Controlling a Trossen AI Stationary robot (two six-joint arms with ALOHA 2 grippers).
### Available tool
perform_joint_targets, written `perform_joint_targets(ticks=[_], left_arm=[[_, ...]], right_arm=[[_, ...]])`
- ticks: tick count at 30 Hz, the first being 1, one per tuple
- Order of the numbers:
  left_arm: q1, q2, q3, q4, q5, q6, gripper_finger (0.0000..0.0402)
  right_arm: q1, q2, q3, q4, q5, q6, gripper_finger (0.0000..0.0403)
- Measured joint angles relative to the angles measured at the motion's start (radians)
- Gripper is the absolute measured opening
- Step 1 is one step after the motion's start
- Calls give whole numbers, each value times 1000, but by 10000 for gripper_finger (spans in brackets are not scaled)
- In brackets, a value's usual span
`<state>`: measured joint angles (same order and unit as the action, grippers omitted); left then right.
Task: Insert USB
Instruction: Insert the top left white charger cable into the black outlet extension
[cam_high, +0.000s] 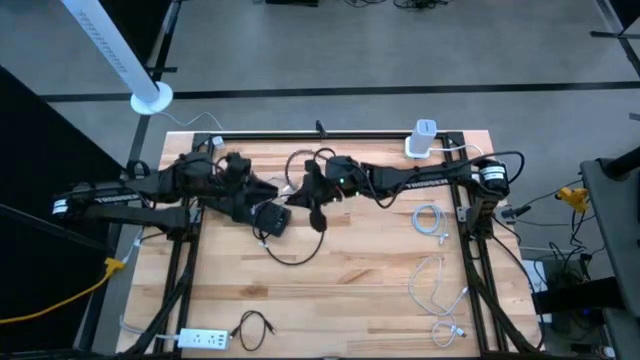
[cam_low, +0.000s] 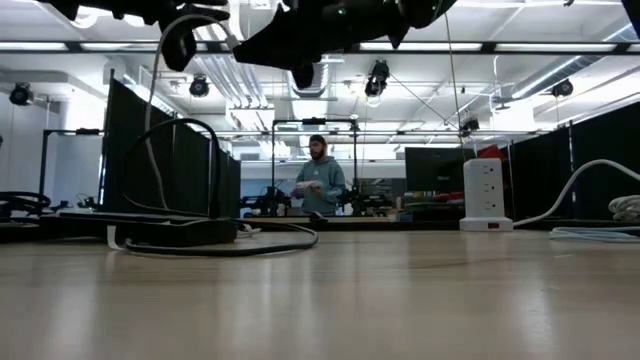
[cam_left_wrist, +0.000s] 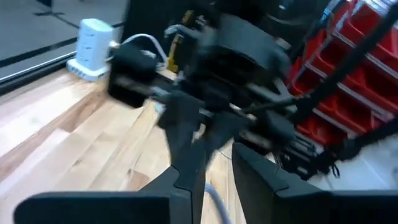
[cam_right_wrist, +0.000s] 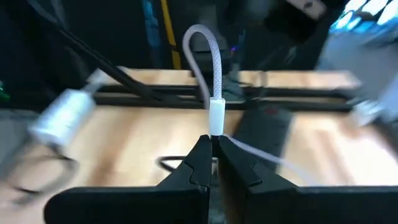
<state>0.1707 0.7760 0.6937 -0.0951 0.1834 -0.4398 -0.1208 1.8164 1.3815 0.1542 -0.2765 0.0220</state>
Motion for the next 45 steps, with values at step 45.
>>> perform_joint_targets(ticks=[45], left_arm=[[-6, 470, 604, -812, -39, 527, 88]], right_arm=[[-27, 0, 32, -97, -44, -26, 0]])
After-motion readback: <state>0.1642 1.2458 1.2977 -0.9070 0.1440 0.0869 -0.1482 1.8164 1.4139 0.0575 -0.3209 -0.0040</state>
